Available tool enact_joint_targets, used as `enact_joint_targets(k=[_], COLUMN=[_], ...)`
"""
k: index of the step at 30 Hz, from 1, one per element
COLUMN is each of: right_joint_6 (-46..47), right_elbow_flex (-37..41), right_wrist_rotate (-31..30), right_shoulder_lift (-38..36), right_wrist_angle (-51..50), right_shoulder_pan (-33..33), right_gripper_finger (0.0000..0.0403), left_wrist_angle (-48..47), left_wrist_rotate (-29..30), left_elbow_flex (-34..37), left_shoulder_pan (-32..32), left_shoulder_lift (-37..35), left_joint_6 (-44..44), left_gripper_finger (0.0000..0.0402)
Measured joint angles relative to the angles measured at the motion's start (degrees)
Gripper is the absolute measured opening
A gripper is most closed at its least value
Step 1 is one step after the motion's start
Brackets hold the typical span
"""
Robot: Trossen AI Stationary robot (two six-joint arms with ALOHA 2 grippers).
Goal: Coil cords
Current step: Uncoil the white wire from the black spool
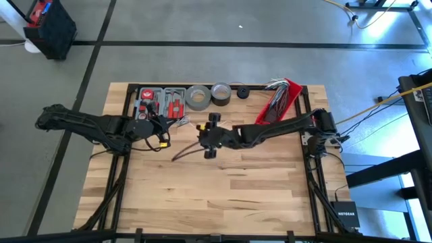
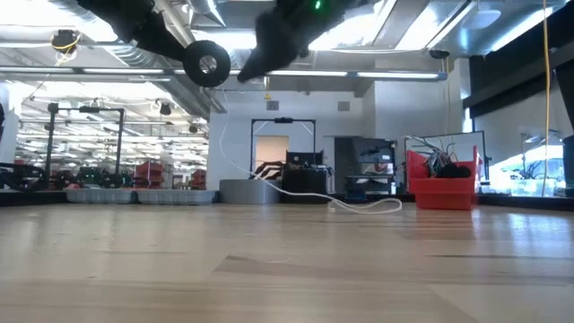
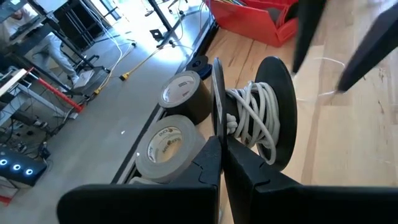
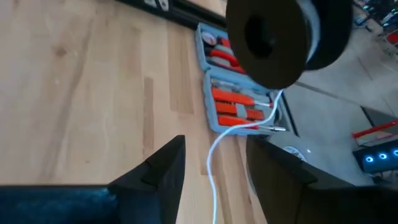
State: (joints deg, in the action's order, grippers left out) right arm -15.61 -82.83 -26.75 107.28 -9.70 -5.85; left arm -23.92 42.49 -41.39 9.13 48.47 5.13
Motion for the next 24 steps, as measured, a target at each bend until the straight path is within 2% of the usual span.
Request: enact_joint_targets(k=[5,10,14,19,24], right_joint_6=[-1.0,-1.0,-0.9,-1.5,-2.4], right_elbow_flex=[0.1,0.1,0.1,0.1,0.1], right_wrist_rotate=[2.5,6.9,6.0,8.5,4.4], right_shoulder_lift=[4.6,7.9,8.2,8.2,8.2], right_wrist_angle=[6.0,14.4,14.3,15.3,11.5], right_shoulder_pan=[4.4,6.8,7.1,6.6,6.5], right_gripper_finger=[0.0175,0.0175,0.0175,0.0175,0.0175], left_wrist_angle=[0.7,0.6,0.5,0.5,0.4], left_wrist_rotate=[-0.9,-6.9,-12.6,-12.8,-12.8], left_elbow_flex=[0.0,0.0,0.0,0.0,0.0], left_shoulder_pan=[0.0,0.0,0.0,0.0,0.0], left_shoulder_lift=[0.0,0.0,0.0,0.0,0.0], left_joint_6=[0.9,0.7,0.4,0.8,0.7], left_gripper_finger=[0.0001,0.0001,0.0001,0.0001,0.0001])
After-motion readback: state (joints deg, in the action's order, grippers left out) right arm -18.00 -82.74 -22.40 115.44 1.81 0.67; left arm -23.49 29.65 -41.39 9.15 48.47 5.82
